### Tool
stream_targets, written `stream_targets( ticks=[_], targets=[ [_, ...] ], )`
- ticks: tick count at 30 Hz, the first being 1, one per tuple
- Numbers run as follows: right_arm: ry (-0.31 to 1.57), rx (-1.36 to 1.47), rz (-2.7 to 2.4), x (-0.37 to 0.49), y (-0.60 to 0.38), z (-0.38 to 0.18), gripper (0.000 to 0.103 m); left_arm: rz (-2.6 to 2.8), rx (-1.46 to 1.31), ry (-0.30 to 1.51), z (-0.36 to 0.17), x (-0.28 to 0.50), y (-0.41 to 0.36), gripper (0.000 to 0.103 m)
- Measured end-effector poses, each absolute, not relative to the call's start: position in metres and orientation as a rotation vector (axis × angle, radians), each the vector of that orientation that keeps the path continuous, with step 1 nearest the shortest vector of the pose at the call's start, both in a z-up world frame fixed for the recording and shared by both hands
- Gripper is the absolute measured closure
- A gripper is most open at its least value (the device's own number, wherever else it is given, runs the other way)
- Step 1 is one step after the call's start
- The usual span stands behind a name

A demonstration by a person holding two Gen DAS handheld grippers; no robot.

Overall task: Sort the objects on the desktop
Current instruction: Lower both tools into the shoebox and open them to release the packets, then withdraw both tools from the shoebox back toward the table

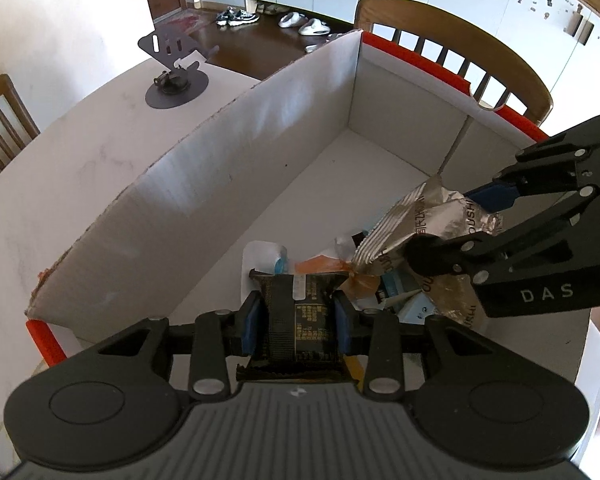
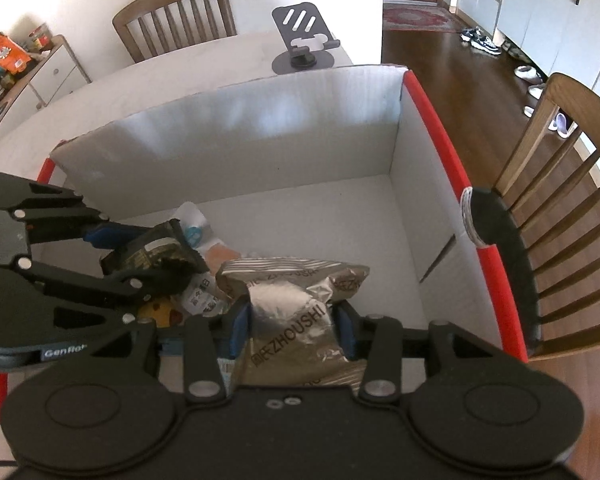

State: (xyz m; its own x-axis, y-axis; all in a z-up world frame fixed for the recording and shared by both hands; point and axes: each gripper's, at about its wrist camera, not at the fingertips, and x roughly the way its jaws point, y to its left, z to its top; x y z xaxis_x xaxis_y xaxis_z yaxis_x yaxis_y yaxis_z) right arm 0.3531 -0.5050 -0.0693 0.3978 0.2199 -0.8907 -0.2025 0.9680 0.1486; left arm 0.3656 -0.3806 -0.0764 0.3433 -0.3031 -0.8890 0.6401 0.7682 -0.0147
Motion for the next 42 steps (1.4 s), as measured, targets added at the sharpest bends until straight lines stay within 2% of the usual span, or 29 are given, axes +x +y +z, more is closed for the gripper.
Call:
stream_targets(
  ticks=[2,5,6,7,25,42],
  targets=[
    [1.130,0.009,0.272,0.354,-0.505,-0.069,0.058,-0.635,0.360,1.057,-0.076,0.365,-0.380,0.063],
    [1.129,0.010,0.276,0.353,-0.506,-0.068,0.053,-0.630,0.352,1.047,-0.073,0.363,-0.379,0.046],
    [1.127,0.006,0.276,0.352,-0.506,-0.068,0.047,-0.630,0.352,1.042,-0.071,0.362,-0.378,0.040],
    [1.120,0.004,0.275,0.351,-0.506,-0.066,0.041,-0.631,0.356,1.037,-0.069,0.361,-0.378,0.039],
    [1.067,-0.011,0.308,0.331,-0.510,-0.035,0.040,-0.663,0.309,0.999,-0.036,0.343,-0.369,0.036],
    [0.998,0.018,0.354,0.291,-0.512,0.009,0.039,-0.695,0.249,0.928,0.009,0.293,-0.334,0.036]
  ],
)
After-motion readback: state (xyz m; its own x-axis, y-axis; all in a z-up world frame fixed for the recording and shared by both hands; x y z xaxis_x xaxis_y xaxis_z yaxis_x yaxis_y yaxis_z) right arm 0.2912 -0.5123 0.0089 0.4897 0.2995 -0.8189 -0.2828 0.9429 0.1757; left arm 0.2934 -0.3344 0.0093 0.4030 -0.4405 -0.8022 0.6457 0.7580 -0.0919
